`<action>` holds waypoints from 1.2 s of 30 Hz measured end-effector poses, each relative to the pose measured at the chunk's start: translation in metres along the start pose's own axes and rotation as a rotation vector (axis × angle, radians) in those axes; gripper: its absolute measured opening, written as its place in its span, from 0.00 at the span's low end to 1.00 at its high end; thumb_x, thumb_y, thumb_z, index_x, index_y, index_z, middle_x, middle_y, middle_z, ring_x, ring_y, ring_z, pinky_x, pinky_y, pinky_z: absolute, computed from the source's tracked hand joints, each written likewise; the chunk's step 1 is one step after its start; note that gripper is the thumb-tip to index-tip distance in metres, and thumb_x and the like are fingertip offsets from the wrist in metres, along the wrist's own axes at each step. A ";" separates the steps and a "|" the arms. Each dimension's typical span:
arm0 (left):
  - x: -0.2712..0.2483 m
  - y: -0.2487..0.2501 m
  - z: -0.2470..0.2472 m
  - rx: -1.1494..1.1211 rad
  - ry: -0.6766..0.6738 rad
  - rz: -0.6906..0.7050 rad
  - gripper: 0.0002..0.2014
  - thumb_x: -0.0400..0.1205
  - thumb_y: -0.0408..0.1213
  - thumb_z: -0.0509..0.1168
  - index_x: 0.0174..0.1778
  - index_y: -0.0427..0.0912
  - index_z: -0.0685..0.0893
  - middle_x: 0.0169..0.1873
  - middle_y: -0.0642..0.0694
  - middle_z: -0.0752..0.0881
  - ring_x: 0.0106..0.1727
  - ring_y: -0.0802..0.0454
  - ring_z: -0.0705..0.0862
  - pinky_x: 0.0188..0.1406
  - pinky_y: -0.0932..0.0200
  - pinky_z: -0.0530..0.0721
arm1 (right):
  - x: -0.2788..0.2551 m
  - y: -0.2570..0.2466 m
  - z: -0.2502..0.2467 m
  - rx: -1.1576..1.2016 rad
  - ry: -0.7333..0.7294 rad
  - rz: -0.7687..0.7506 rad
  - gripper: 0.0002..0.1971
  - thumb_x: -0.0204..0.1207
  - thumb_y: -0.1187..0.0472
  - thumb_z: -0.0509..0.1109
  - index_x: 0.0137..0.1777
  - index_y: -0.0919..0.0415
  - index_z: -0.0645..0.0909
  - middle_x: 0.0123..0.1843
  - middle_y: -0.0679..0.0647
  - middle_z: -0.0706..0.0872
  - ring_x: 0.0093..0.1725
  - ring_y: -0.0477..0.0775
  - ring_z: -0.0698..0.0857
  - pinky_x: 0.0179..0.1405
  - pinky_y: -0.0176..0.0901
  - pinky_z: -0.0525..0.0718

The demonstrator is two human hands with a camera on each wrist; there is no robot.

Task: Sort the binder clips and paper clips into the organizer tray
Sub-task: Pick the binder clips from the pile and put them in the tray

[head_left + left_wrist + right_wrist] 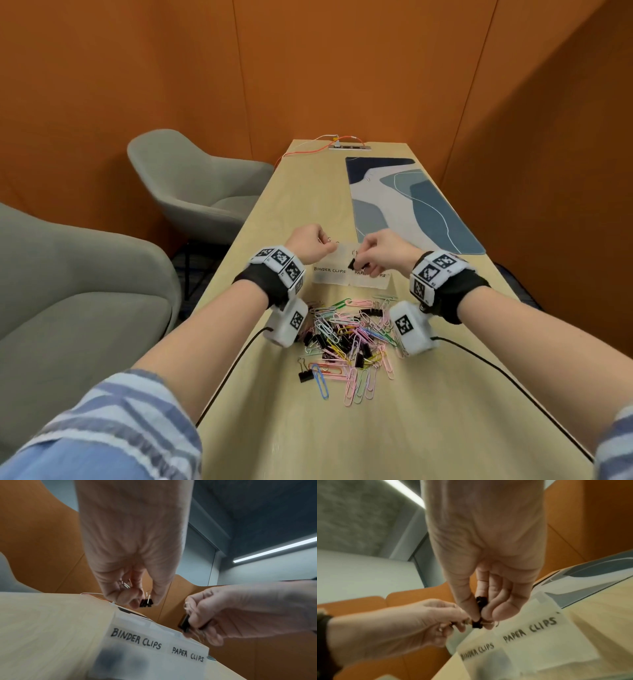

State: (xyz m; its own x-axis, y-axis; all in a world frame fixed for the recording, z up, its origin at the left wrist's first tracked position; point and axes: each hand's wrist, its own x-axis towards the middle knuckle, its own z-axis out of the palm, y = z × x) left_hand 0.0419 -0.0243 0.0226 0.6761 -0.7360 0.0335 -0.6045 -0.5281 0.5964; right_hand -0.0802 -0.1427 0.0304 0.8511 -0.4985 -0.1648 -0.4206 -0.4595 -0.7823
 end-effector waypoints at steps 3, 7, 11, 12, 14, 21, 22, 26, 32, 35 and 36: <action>0.011 0.003 0.003 -0.023 -0.061 -0.040 0.07 0.79 0.38 0.68 0.47 0.38 0.83 0.39 0.44 0.85 0.34 0.49 0.84 0.33 0.60 0.82 | 0.013 -0.010 -0.005 0.085 0.065 0.053 0.11 0.66 0.74 0.75 0.32 0.62 0.76 0.34 0.62 0.85 0.27 0.52 0.81 0.23 0.37 0.82; 0.017 0.002 0.004 -0.080 -0.099 -0.078 0.11 0.80 0.29 0.65 0.57 0.33 0.86 0.37 0.42 0.87 0.37 0.49 0.86 0.42 0.60 0.86 | 0.030 -0.021 0.007 0.024 0.189 0.048 0.12 0.65 0.72 0.75 0.31 0.60 0.75 0.36 0.64 0.86 0.31 0.56 0.84 0.35 0.47 0.89; 0.014 -0.004 0.004 -0.223 -0.129 -0.127 0.18 0.82 0.24 0.53 0.63 0.31 0.82 0.45 0.37 0.86 0.46 0.46 0.85 0.58 0.53 0.86 | 0.038 -0.027 0.024 -0.115 0.225 0.027 0.13 0.67 0.72 0.73 0.29 0.59 0.74 0.37 0.62 0.86 0.33 0.59 0.85 0.44 0.54 0.91; 0.012 -0.006 0.003 -0.244 -0.129 -0.131 0.19 0.81 0.23 0.52 0.64 0.31 0.81 0.45 0.37 0.86 0.47 0.45 0.85 0.61 0.50 0.86 | 0.040 -0.027 0.027 -0.154 0.211 0.017 0.14 0.68 0.72 0.73 0.28 0.58 0.74 0.37 0.62 0.85 0.34 0.59 0.84 0.45 0.54 0.91; 0.007 -0.011 0.001 -0.263 -0.089 -0.117 0.19 0.80 0.24 0.53 0.63 0.32 0.83 0.45 0.37 0.86 0.47 0.45 0.85 0.62 0.46 0.86 | 0.039 -0.027 0.032 -0.233 0.149 -0.001 0.10 0.68 0.70 0.75 0.30 0.59 0.78 0.34 0.58 0.86 0.36 0.57 0.85 0.49 0.54 0.90; -0.045 -0.029 -0.020 0.126 -0.067 0.060 0.06 0.77 0.32 0.64 0.43 0.44 0.85 0.37 0.49 0.85 0.35 0.53 0.83 0.35 0.60 0.82 | 0.006 -0.021 0.039 -0.417 0.045 -0.257 0.07 0.72 0.67 0.69 0.47 0.63 0.87 0.50 0.59 0.90 0.48 0.54 0.85 0.48 0.41 0.80; -0.052 -0.032 -0.021 0.203 -0.176 0.044 0.03 0.77 0.33 0.65 0.42 0.45 0.84 0.36 0.49 0.84 0.31 0.54 0.82 0.30 0.63 0.80 | 0.000 -0.019 0.044 -0.470 -0.054 -0.294 0.07 0.73 0.67 0.68 0.48 0.63 0.87 0.51 0.58 0.90 0.47 0.52 0.83 0.48 0.41 0.78; -0.067 -0.040 -0.012 0.376 -0.346 -0.047 0.12 0.74 0.42 0.73 0.48 0.42 0.81 0.40 0.46 0.83 0.30 0.53 0.82 0.24 0.63 0.80 | -0.009 -0.015 0.072 -0.642 -0.250 -0.322 0.09 0.75 0.61 0.68 0.50 0.61 0.87 0.51 0.56 0.90 0.46 0.50 0.81 0.49 0.43 0.81; -0.072 -0.041 -0.003 0.458 -0.322 -0.044 0.17 0.74 0.36 0.72 0.58 0.38 0.80 0.56 0.40 0.85 0.54 0.43 0.85 0.40 0.59 0.78 | -0.008 -0.019 0.099 -0.771 -0.166 -0.220 0.10 0.67 0.58 0.75 0.42 0.64 0.85 0.46 0.61 0.90 0.49 0.60 0.87 0.48 0.52 0.88; -0.073 -0.043 -0.004 0.442 -0.315 -0.027 0.16 0.74 0.35 0.70 0.57 0.39 0.81 0.56 0.40 0.86 0.57 0.42 0.84 0.44 0.58 0.78 | -0.008 -0.020 0.101 -0.793 -0.164 -0.222 0.09 0.68 0.61 0.75 0.44 0.66 0.84 0.47 0.61 0.89 0.51 0.61 0.87 0.51 0.53 0.89; -0.073 -0.043 -0.004 0.435 -0.319 -0.024 0.15 0.75 0.34 0.69 0.57 0.39 0.81 0.56 0.40 0.86 0.56 0.42 0.84 0.44 0.57 0.79 | -0.008 -0.020 0.101 -0.799 -0.165 -0.237 0.08 0.69 0.61 0.74 0.45 0.65 0.83 0.47 0.61 0.88 0.51 0.61 0.87 0.51 0.53 0.88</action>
State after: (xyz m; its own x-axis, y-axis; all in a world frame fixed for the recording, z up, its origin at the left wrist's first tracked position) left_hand 0.0200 0.0542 -0.0024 0.5715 -0.7777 -0.2619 -0.7546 -0.6235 0.2045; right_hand -0.0472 -0.0558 -0.0135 0.9534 -0.2386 -0.1845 -0.2684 -0.9502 -0.1582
